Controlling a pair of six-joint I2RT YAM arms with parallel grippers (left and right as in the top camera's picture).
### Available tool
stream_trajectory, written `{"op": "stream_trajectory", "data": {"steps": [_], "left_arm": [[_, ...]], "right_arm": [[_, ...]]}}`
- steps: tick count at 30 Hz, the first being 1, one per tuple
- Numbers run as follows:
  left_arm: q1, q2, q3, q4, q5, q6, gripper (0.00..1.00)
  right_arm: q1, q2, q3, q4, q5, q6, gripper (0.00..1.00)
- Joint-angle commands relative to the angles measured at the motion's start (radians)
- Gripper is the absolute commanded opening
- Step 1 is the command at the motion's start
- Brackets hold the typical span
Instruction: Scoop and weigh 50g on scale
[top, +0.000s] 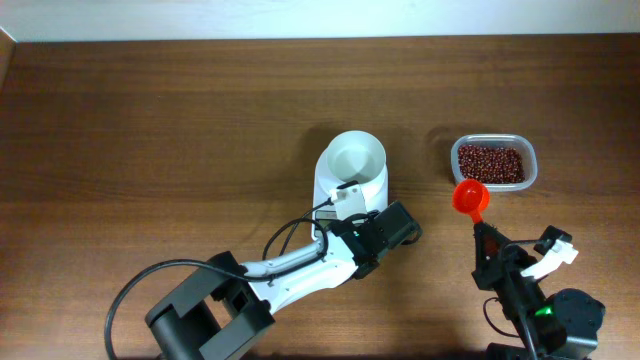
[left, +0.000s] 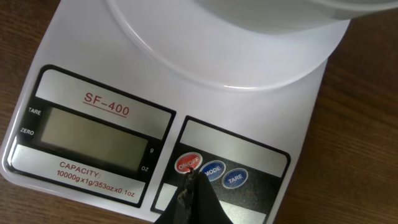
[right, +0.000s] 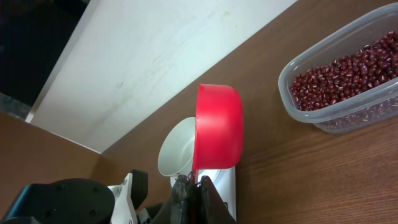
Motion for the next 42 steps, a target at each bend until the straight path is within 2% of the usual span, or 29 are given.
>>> {"op": "stream_trajectory", "data": {"steps": [1,42], "left_arm": [[0.0,0.008,0.001,-0.002,-0.019,-0.018,0.0],[0.021,0.045,0.001,0.028,-0.015,-0.026,0.0]], "right_arm": [[-0.006,-0.006,0.016,0.003,0.013,0.003,0.04],[-0.006,-0.006,0.016,-0.02,0.013,0.003,0.04]]}}
